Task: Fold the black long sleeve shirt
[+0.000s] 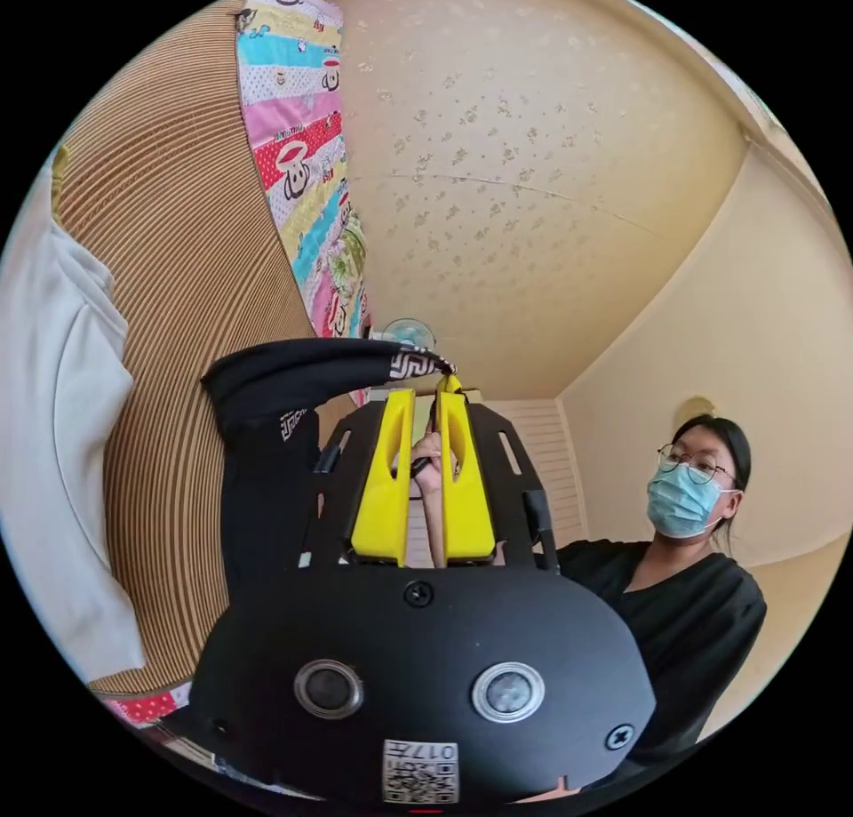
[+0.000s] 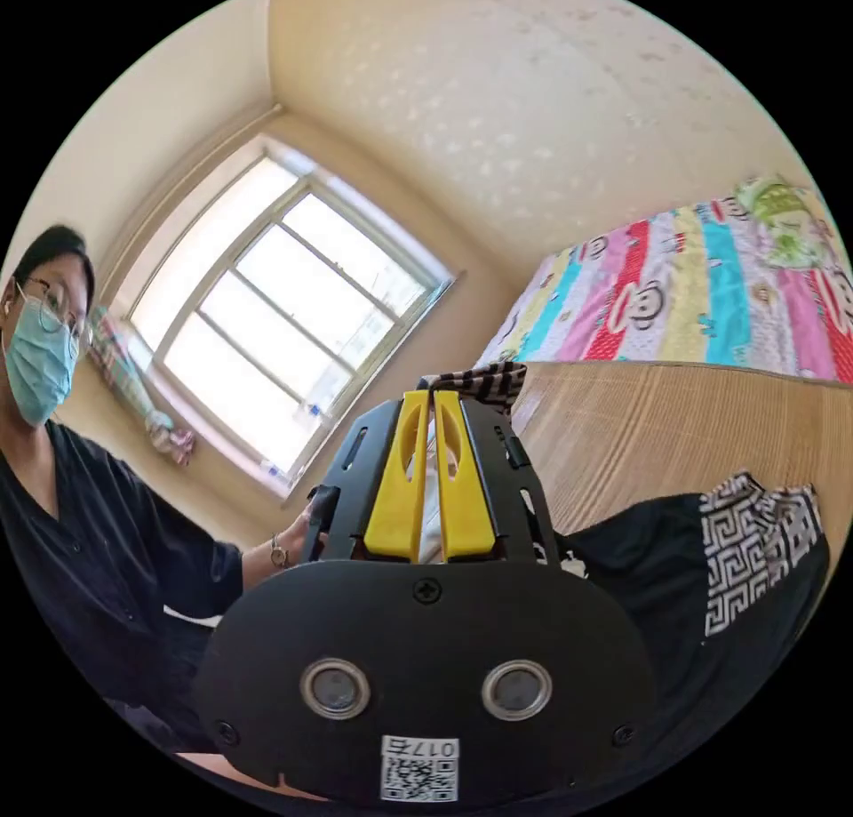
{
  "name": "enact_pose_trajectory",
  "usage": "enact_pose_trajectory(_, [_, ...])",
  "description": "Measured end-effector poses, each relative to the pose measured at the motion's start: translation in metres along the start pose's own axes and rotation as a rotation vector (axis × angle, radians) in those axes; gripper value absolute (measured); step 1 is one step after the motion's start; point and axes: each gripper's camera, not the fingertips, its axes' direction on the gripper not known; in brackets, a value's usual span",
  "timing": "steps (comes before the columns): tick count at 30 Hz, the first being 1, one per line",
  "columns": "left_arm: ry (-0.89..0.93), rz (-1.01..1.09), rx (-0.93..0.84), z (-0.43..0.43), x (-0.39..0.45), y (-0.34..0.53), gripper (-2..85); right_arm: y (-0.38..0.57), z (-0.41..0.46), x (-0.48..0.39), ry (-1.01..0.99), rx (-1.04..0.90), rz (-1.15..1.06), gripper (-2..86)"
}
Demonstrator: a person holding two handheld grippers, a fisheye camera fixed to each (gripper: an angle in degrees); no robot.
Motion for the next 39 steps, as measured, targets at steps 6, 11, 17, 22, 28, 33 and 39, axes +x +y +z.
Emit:
enact_pose_trajectory(6, [-0.149,-0.084,-0.042,0.100,-0.064,0.007,7.8,0.075,-0.172,0.082,0.459,0.292,0.282,1.0])
enact_pose_trajectory(11, [-0.385,-0.113,-0.064,0.177,-0.111,0.002,9.8,0.136,-0.207,0.178,0.645,0.048,0.574,1.1])
enact_pose_trajectory(17, [-0.809,0.061,-0.095,0.260,-0.123,-0.035,10.1,0.122,-0.222,0.189,0.569,-0.017,0.518,1.0])
enact_pose_trajectory(22, [-0.841,0.090,-0.168,0.290,-0.135,-0.066,2.1,0.091,-0.250,0.194,0.275,0.029,0.532,1.0])
enact_pose_trajectory(28, [-0.721,0.075,-0.185,0.271,-0.139,-0.107,0.6,0.067,-0.283,0.233,-0.029,0.232,0.679,1.3])
enact_pose_trajectory(33, [-0.507,-0.037,-0.207,0.259,-0.158,-0.131,5.3,0.052,-0.271,0.279,0.391,0.077,0.811,2.4])
enact_pose_trajectory(39, [-0.232,-0.175,-0.081,0.228,-0.150,-0.111,10.8,0.017,-0.234,0.233,0.690,-0.038,0.621,5.4])
